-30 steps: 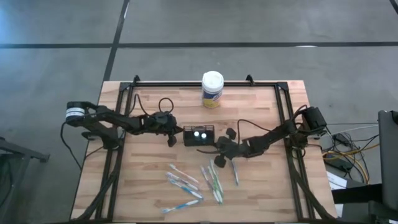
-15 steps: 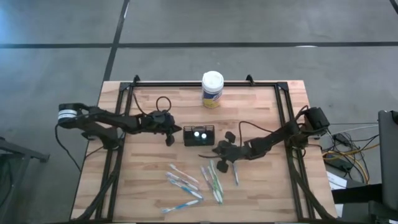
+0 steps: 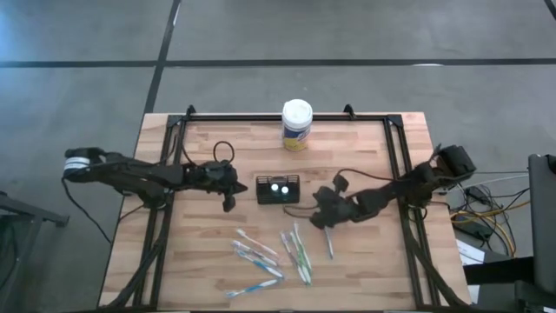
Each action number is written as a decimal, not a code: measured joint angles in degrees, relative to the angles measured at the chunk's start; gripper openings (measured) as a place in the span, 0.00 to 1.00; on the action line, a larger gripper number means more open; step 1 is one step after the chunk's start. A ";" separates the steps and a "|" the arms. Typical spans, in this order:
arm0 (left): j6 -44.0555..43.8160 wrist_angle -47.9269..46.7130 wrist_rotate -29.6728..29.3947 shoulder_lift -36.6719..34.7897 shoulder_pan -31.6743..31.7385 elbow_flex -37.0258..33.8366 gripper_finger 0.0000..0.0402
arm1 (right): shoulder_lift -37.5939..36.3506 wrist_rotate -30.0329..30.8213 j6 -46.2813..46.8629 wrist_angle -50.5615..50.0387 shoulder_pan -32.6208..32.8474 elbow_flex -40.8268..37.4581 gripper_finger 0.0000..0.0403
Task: Pick & Place toothbrushing station
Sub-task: Adjust the black wire organizer, then put the top right blue toothbrush into the black wire organizer
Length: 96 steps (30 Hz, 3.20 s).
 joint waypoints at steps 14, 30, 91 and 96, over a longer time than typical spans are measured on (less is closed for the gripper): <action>-0.09 1.16 -0.11 2.94 -0.12 1.56 0.00 | 0.83 -6.55 -10.98 8.98 -4.86 0.00 0.02; 2.15 2.24 -0.11 8.76 0.05 5.34 0.00 | 1.22 -9.33 -13.02 14.96 -4.82 0.00 0.02; 2.55 -10.00 -3.16 4.32 0.67 8.57 0.00 | 0.04 -11.07 -10.62 10.66 -3.39 0.27 0.02; 7.09 -17.43 -6.10 -7.10 -1.11 8.55 0.00 | -8.15 -12.38 -14.96 5.23 -1.17 2.30 0.02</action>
